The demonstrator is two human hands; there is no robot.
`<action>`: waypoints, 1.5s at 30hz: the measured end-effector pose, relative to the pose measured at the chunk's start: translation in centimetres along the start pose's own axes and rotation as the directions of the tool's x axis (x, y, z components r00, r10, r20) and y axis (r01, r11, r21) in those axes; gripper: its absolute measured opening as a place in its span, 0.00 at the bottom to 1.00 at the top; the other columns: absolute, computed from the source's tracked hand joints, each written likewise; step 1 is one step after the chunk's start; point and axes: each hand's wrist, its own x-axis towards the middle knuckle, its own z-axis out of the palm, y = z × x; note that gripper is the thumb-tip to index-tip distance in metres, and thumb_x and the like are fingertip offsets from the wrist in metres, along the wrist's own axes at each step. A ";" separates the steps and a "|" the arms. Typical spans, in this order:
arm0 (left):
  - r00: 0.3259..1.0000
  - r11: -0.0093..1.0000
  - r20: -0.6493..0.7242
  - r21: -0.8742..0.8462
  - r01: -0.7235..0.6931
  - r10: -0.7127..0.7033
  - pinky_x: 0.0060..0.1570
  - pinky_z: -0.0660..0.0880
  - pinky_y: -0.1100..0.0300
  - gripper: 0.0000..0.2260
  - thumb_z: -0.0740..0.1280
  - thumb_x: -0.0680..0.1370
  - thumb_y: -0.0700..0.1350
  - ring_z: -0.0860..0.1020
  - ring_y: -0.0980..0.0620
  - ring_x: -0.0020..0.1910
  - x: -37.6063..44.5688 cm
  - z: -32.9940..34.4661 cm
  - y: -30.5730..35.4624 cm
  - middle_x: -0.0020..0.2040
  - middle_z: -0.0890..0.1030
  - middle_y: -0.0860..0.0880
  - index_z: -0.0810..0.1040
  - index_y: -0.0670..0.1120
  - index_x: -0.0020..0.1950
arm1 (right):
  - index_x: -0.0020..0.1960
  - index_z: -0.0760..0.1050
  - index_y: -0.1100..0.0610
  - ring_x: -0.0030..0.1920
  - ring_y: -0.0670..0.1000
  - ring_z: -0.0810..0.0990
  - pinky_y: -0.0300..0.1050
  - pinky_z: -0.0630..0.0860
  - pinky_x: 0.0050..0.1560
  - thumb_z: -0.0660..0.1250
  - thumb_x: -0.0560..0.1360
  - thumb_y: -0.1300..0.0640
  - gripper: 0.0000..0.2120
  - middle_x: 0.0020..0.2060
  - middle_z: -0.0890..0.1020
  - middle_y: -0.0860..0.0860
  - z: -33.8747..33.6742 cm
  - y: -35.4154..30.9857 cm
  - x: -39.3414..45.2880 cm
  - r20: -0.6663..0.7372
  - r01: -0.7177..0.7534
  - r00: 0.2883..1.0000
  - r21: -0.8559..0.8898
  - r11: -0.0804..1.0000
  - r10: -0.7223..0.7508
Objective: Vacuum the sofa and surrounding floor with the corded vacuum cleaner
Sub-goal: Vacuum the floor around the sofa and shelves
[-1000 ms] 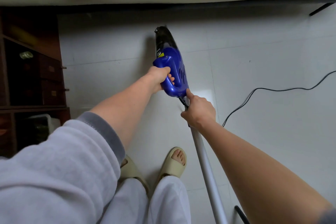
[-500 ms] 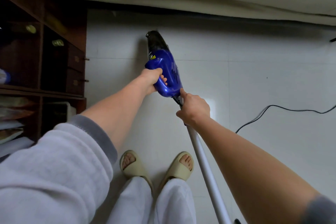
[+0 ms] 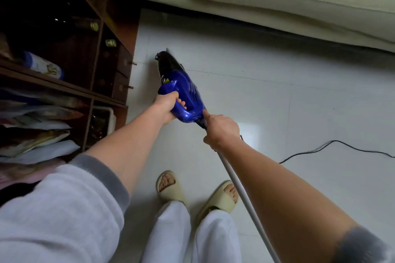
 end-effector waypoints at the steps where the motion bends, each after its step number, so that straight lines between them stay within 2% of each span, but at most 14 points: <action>1: 1.000 1.000 -0.007 -0.013 0.003 -0.003 0.30 0.73 0.61 0.09 0.58 0.79 0.35 0.73 0.53 0.32 0.0 -0.7 0.0 0.34 0.71 0.47 0.70 0.41 0.38 | 0.68 0.63 0.53 0.42 0.56 0.72 0.45 0.66 0.38 0.63 0.72 0.66 0.27 0.44 0.75 0.53 0.0 -0.6 -0.1 0.000 0.013 1.000 -0.013 1.000 -0.013; 3: 1.000 1.000 -0.010 -0.024 0.016 -0.017 0.30 0.73 0.61 0.09 0.58 0.79 0.35 0.74 0.53 0.33 0.0 -2.0 0.0 0.34 0.71 0.47 0.70 0.41 0.39 | 0.68 0.63 0.53 0.43 0.56 0.73 0.45 0.66 0.38 0.62 0.72 0.66 0.26 0.46 0.76 0.54 0.1 -1.7 -0.3 0.001 0.025 1.000 -0.029 0.999 -0.025; 7: 0.999 0.999 -0.002 -0.014 0.034 -0.034 0.31 0.73 0.61 0.08 0.59 0.79 0.36 0.74 0.53 0.33 -0.2 -4.1 0.0 0.34 0.72 0.47 0.71 0.41 0.39 | 0.68 0.63 0.53 0.41 0.56 0.70 0.45 0.67 0.38 0.63 0.72 0.65 0.26 0.42 0.71 0.52 0.7 -3.6 -1.0 0.018 0.013 1.000 -0.010 1.000 -0.013; 13: 0.998 0.999 0.033 0.002 0.051 -0.051 0.34 0.74 0.60 0.06 0.60 0.79 0.36 0.75 0.53 0.34 -1.0 -5.3 -0.2 0.36 0.74 0.47 0.72 0.41 0.42 | 0.65 0.63 0.53 0.40 0.56 0.70 0.45 0.65 0.36 0.63 0.71 0.66 0.25 0.41 0.72 0.53 1.0 -4.5 -2.1 0.017 -0.001 1.000 -0.001 1.000 0.001; 16: 0.998 0.998 0.040 0.007 0.057 -0.057 0.34 0.74 0.61 0.03 0.60 0.78 0.36 0.75 0.53 0.34 -1.2 -5.3 -0.7 0.37 0.74 0.47 0.72 0.41 0.45 | 0.64 0.63 0.54 0.39 0.56 0.70 0.46 0.65 0.35 0.63 0.71 0.66 0.24 0.39 0.72 0.53 1.4 -4.3 -2.7 0.011 -0.015 1.000 0.001 1.000 0.015; 24: 0.996 0.997 0.063 0.049 0.067 -0.070 0.33 0.75 0.60 0.03 0.60 0.78 0.36 0.75 0.52 0.34 -1.9 -3.5 -1.8 0.36 0.75 0.47 0.72 0.41 0.45 | 0.67 0.62 0.52 0.39 0.56 0.71 0.45 0.65 0.34 0.63 0.71 0.65 0.27 0.38 0.71 0.52 1.9 -2.3 -3.6 0.016 -0.051 0.999 0.023 0.998 0.051; 28: 0.995 0.995 0.068 0.076 0.062 -0.067 0.33 0.75 0.60 0.03 0.60 0.78 0.36 0.76 0.52 0.34 -2.2 -2.1 -1.8 0.37 0.75 0.47 0.73 0.40 0.50 | 0.66 0.63 0.52 0.39 0.56 0.72 0.44 0.65 0.33 0.63 0.70 0.66 0.27 0.37 0.70 0.51 1.8 -1.1 -3.7 0.012 -0.072 0.997 0.056 0.996 0.072; 34: 0.995 0.988 0.090 0.152 0.034 -0.048 0.32 0.75 0.59 0.06 0.60 0.77 0.35 0.74 0.53 0.31 -2.6 0.6 -1.3 0.34 0.73 0.47 0.72 0.41 0.41 | 0.64 0.64 0.52 0.39 0.56 0.73 0.44 0.68 0.34 0.63 0.70 0.65 0.25 0.39 0.73 0.52 1.9 0.8 -4.0 0.003 -0.118 0.993 0.143 0.983 0.118; 45: 0.992 0.978 0.124 0.209 0.005 -0.031 0.30 0.74 0.59 0.08 0.59 0.78 0.35 0.74 0.53 0.30 -3.3 6.7 -2.9 0.32 0.73 0.48 0.71 0.41 0.40 | 0.64 0.65 0.51 0.39 0.55 0.72 0.41 0.61 0.27 0.65 0.70 0.63 0.24 0.37 0.71 0.49 2.1 6.3 -4.5 -0.016 -0.184 0.981 0.217 0.959 0.192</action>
